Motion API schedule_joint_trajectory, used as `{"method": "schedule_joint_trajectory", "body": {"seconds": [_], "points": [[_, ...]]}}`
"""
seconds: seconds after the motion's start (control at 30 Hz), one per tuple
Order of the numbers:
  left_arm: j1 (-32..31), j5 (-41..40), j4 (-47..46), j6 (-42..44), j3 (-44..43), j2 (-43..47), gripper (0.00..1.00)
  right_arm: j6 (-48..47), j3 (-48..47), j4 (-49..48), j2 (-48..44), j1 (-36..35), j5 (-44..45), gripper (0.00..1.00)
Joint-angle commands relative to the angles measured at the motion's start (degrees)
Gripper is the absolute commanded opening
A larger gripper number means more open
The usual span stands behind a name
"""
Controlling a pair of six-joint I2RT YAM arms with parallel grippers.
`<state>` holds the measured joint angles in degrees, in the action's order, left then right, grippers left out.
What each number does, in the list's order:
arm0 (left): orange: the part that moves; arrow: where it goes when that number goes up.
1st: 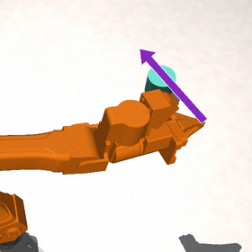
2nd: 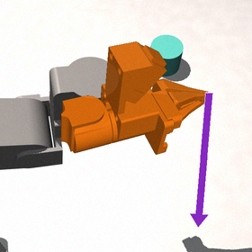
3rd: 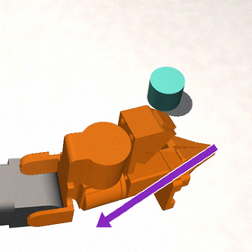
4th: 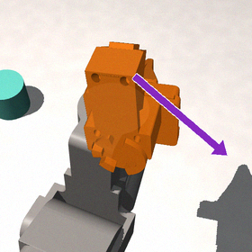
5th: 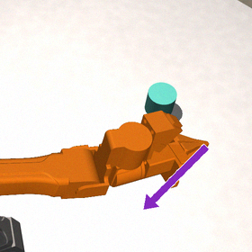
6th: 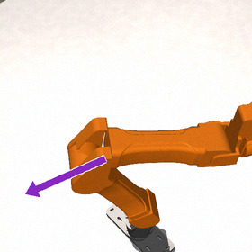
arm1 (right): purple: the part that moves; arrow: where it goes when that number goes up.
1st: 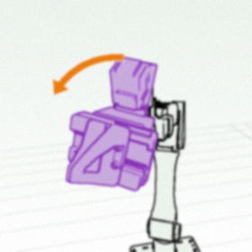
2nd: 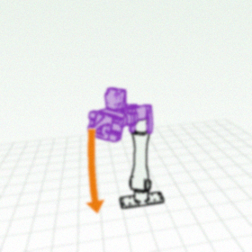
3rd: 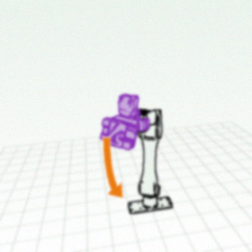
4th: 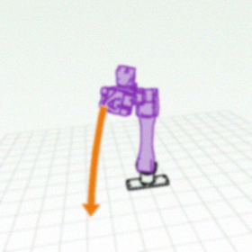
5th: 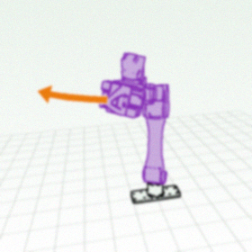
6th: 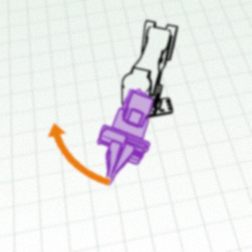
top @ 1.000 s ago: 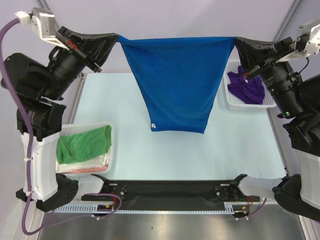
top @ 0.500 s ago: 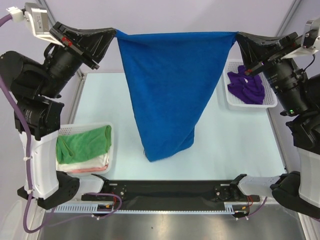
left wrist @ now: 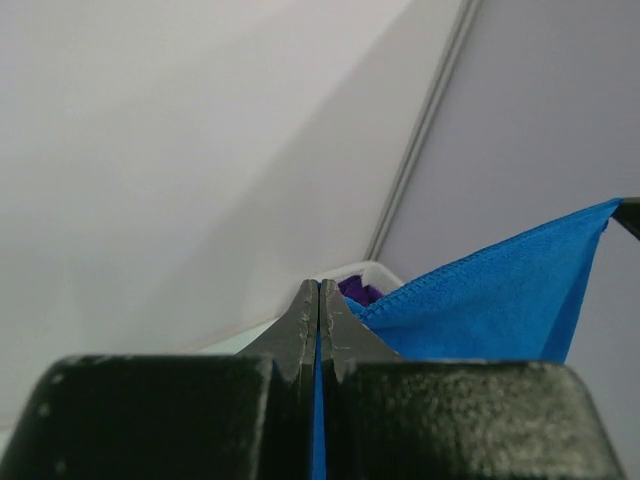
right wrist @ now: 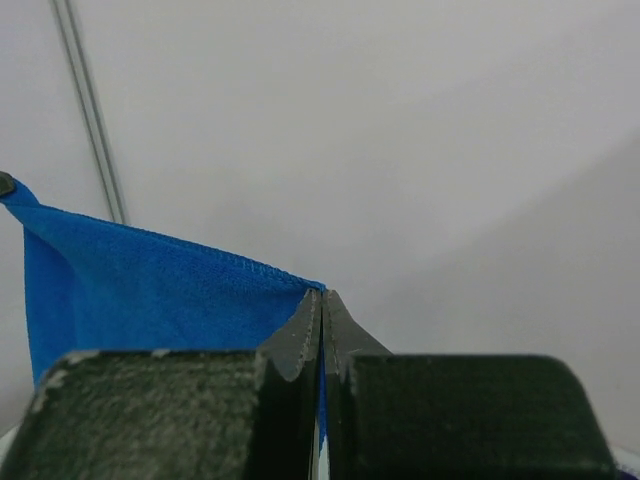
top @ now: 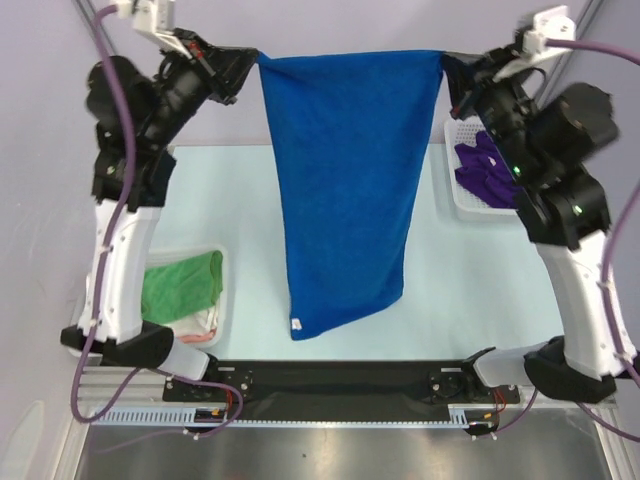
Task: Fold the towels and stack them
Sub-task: Flatten out the crumpled towel
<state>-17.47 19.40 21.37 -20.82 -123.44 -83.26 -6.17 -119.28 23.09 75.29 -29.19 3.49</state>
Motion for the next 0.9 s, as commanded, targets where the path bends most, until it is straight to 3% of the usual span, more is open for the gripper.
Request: {"method": "schedule_joint_trajectory", "body": {"seconds": [0.0,0.17,0.6,0.87], "points": [[2.18,-1.20,-3.95,-1.07,2.93,-3.56,0.00,4.41,1.77,-5.51,4.33,5.80,-6.02,0.00],[3.93,-2.34,-7.39,-1.68,4.08,-10.05,0.00,7.75,3.18,-11.92,10.74,11.95,-11.30,0.00],[6.84,-5.68,-11.08,-0.80,-4.09,-27.64,0.00,10.31,1.16,-22.47,26.04,15.22,-12.28,0.00],[7.46,-6.65,-15.30,-0.10,-0.49,-30.11,0.00,10.04,-2.71,-24.32,34.57,15.48,-12.10,0.00]]}}
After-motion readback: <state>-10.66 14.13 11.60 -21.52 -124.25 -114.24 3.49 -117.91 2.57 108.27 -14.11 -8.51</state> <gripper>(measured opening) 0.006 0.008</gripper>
